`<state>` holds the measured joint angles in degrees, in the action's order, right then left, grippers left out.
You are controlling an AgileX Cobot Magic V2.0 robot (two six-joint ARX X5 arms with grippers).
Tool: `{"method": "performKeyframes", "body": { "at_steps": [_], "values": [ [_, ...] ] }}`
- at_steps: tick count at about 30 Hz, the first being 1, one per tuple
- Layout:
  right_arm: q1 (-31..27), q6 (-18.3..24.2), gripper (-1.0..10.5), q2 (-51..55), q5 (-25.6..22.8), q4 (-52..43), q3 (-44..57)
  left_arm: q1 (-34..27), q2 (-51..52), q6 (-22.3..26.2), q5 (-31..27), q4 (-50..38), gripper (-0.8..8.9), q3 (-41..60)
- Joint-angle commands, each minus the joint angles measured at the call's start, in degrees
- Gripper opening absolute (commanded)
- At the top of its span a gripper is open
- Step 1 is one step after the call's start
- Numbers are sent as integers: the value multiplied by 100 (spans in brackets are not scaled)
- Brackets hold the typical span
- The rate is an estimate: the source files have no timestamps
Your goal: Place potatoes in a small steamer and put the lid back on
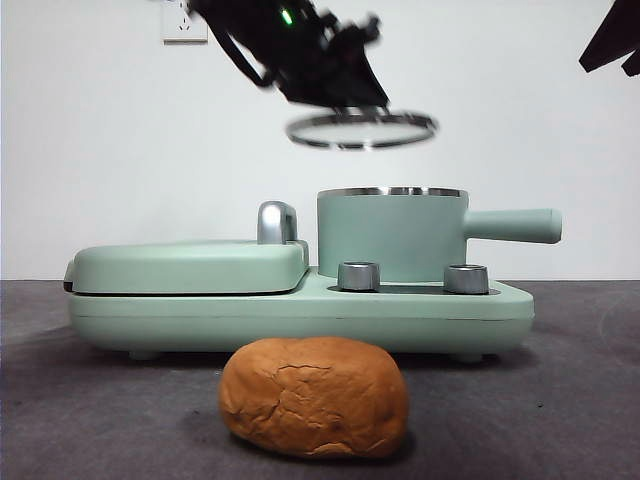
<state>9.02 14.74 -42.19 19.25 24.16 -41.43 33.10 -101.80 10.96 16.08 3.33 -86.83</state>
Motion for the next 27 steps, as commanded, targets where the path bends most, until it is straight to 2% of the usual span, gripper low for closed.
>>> {"method": "performKeyframes", "body": {
  "at_steps": [1, 6, 10, 19, 27],
  "values": [
    [24, -61, 327, -44, -15, -55, -103, -31, 280, 35, -4, 361, 14, -120],
    [120, -37, 328, -44, 26, -46, -103, -229, 813, -9, 0, 1200, 15, -116],
    [466, 212, 328, -46, 24, 48, -103, -409, 1215, -140, 2, 1558, 17, 39],
    [1690, 417, 339, -485, 20, 107, -103, -651, 2540, -372, -79, 1467, 16, 1578],
    [2717, 417, 381, -1488, 22, 0, -103, -846, 3849, -625, -326, 1515, 16, 2870]
  ]
}}
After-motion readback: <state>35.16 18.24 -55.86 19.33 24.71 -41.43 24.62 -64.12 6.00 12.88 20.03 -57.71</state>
